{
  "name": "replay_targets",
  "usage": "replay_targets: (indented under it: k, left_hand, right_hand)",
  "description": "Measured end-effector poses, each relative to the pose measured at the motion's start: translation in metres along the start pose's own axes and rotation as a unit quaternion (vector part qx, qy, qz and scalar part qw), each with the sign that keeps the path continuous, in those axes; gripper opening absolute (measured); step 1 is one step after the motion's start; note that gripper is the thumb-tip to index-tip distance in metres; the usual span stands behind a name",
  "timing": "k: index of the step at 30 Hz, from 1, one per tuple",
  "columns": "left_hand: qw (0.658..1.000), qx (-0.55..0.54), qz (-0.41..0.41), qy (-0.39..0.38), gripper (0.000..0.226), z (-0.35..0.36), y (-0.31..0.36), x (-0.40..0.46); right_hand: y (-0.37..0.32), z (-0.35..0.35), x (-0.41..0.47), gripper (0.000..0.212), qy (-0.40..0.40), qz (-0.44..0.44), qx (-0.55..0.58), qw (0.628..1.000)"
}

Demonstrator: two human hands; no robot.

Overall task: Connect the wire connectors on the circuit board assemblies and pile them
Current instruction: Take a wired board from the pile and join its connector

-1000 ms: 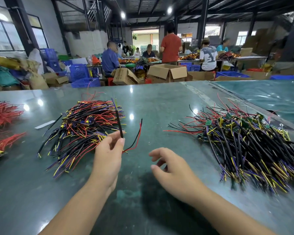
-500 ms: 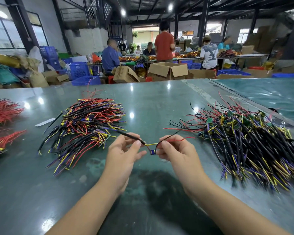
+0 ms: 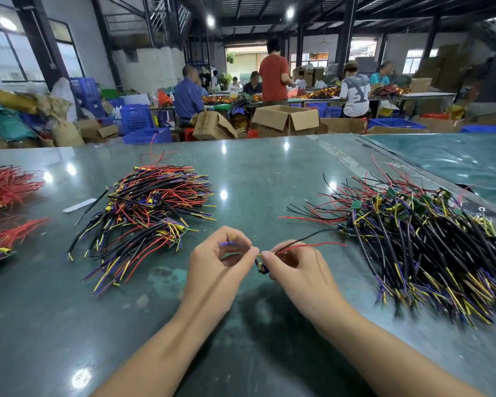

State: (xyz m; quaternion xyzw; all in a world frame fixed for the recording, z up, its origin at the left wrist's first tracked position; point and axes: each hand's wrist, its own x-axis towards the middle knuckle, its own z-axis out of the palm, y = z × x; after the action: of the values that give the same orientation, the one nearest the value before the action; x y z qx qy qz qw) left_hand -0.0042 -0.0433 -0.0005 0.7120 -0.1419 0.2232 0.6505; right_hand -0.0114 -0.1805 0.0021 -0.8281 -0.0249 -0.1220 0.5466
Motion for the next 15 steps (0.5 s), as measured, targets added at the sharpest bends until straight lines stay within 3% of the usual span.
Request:
replay_targets:
  k: [7, 9, 12, 15]
  left_hand:
    - [1.000, 0.028, 0.006, 0.003, 0.002, -0.0017, -0.0018, 0.0029]
    - [0.999, 0.051, 0.000, -0.007, 0.005, -0.0026, -0.0036, 0.0027]
    - [0.999, -0.006, -0.045, -0.001, 0.015, -0.0002, -0.0023, 0.0026]
    - [0.988, -0.091, -0.118, 0.028, 0.017, 0.0021, 0.0011, 0.0042]
  right_hand:
    - [-0.0024, -0.0005, -0.0010, 0.009, 0.024, -0.018, 0.027, 0.999]
    - [-0.0013, -0.0015, -0.0008, 0.006, 0.044, -0.006, 0.061, 0.997]
    - [-0.0033, -0.0036, 0.0007, 0.012, 0.052, 0.001, 0.142, 0.988]
    - [-0.0062, -0.0040, 0.0017, 0.022, 0.048, 0.035, 0.283, 0.957]
